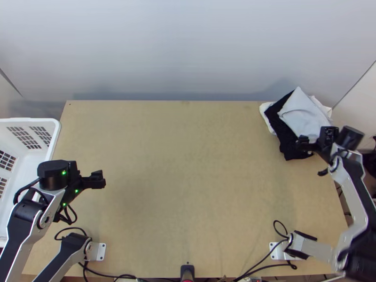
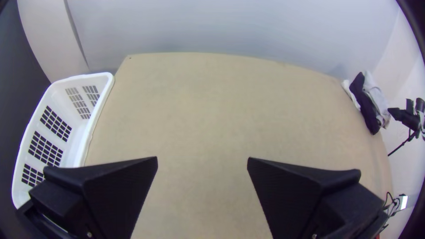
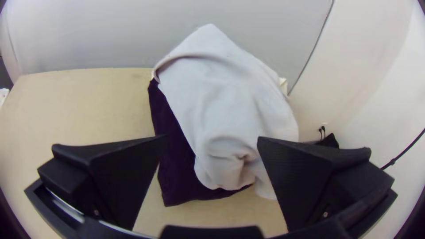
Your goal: Fold the t-shirt
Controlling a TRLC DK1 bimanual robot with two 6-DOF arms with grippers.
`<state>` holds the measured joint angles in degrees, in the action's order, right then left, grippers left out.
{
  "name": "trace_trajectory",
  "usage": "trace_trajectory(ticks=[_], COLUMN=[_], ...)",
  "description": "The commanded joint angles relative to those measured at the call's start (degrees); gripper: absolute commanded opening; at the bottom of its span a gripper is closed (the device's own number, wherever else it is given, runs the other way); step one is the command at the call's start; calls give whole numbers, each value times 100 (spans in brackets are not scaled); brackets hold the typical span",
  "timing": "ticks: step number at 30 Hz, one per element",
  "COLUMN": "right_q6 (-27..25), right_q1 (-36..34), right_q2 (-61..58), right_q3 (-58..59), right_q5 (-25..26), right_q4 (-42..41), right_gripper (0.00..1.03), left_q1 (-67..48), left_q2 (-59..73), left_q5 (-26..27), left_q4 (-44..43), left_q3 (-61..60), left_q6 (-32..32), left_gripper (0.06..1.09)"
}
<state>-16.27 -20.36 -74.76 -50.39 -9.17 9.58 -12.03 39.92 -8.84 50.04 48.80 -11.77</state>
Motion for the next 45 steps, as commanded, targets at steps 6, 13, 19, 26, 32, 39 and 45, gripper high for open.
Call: trace_trajectory(ticks=[6, 13, 19, 26, 32, 39, 45], right_q6=[-333, 775, 1197, 1267, 1223, 1082, 1030], right_q1=[392, 1060, 1166, 1157, 1482, 2001, 2282], right_q2=[3266, 4831, 5718, 6202, 6105, 6105, 6246], right_q3=[952, 1462, 1629, 1822, 2534, 3527, 4239], right_q5=[-287, -278, -147, 117, 117, 117, 117], right_q4=[2214, 2724, 2496, 1520, 79, -1539, -2470], right_gripper=[99, 99, 99, 99, 99, 99, 99], left_q1=[87, 562, 1019, 1247, 1071, 1010, 992], left_q2=[-591, -1329, -1927, -2234, -2138, -2217, -2489], left_q5=[-30, -91, -91, -65, -12, -4, 295], left_q4=[111, -293, -917, -2332, -3730, -5250, -6551], left_q3=[-344, -1048, -1469, -1715, -2216, -2946, -3992], left_q6=[140, 606, 887, 1019, 1274, 1476, 1529], left_gripper=[104, 104, 104, 104, 104, 104, 104])
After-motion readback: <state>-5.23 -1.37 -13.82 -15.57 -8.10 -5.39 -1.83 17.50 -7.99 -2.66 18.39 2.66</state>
